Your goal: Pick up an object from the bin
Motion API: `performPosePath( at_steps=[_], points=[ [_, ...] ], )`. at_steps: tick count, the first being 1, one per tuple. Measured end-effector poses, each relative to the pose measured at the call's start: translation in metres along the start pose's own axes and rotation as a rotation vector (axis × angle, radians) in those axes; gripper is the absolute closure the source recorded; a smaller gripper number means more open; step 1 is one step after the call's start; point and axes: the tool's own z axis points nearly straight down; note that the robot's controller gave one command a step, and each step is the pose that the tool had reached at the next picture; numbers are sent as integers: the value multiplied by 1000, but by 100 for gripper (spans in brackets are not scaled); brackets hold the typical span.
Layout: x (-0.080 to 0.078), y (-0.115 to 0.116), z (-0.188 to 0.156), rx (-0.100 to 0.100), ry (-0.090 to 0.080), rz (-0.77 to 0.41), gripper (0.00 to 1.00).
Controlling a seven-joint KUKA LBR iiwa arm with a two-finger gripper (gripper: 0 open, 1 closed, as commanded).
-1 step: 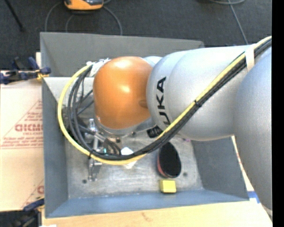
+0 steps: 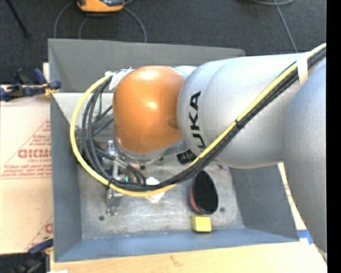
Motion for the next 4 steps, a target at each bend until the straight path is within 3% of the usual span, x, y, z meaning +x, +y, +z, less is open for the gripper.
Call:
performPosePath(
  at_steps=[1, 2, 3, 4],
  points=[
    [-15, -23, 54, -3, -6, 29, 0],
    [-15, -19, 143, 0, 0, 253, 100],
    [-15, -19, 143, 0, 0, 256, 100],
    [6, -14, 105, 3, 4, 268, 100]
  ],
)
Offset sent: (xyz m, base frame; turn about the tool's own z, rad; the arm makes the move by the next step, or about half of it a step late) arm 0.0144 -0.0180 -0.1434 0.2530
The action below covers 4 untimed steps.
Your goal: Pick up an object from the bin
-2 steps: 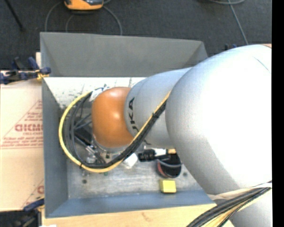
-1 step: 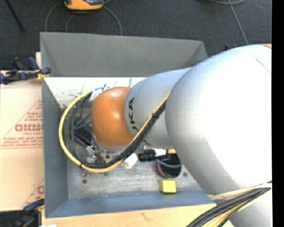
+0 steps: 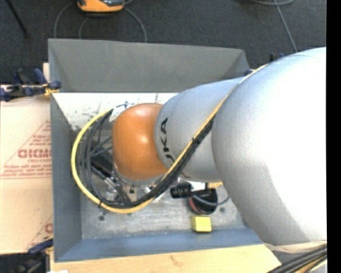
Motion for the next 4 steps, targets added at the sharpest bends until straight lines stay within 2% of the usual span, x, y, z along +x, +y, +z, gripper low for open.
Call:
performPosePath(
  at_steps=[1, 2, 3, 4],
  points=[
    [7, -26, -19, -4, -6, -34, 100],
    [9, -57, -50, 1, -1, -69, 100],
    [9, -41, -60, -3, -5, -70, 100],
    [-45, -57, -75, -3, -3, -170, 100]
  ],
)
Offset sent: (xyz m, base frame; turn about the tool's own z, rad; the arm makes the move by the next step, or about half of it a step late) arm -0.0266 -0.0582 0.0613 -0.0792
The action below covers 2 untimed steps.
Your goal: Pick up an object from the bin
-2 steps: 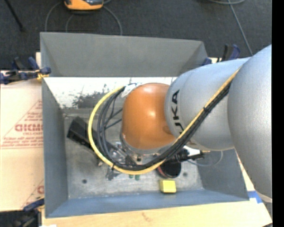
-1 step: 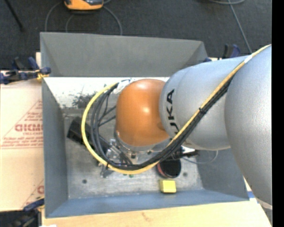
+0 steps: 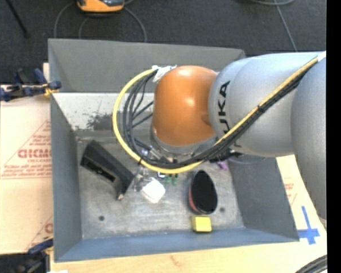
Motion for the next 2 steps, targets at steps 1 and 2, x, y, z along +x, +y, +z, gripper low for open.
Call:
performPosePath(
  at_steps=[1, 2],
  points=[
    [-15, -10, 25, 2, -6, -19, 100],
    [-26, -7, 48, 0, -3, -233, 100]
  ],
)
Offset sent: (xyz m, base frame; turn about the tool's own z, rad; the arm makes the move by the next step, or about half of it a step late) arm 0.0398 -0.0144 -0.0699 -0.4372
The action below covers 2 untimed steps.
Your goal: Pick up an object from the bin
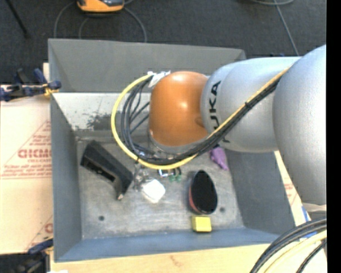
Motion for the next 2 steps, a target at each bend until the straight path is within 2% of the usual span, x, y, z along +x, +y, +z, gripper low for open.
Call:
performPosePath(
  at_steps=[1, 2],
  points=[
    [43, 29, -10, 0, 2, -153, 100],
    [27, 33, -62, -2, 8, -101, 100]
  ],
)
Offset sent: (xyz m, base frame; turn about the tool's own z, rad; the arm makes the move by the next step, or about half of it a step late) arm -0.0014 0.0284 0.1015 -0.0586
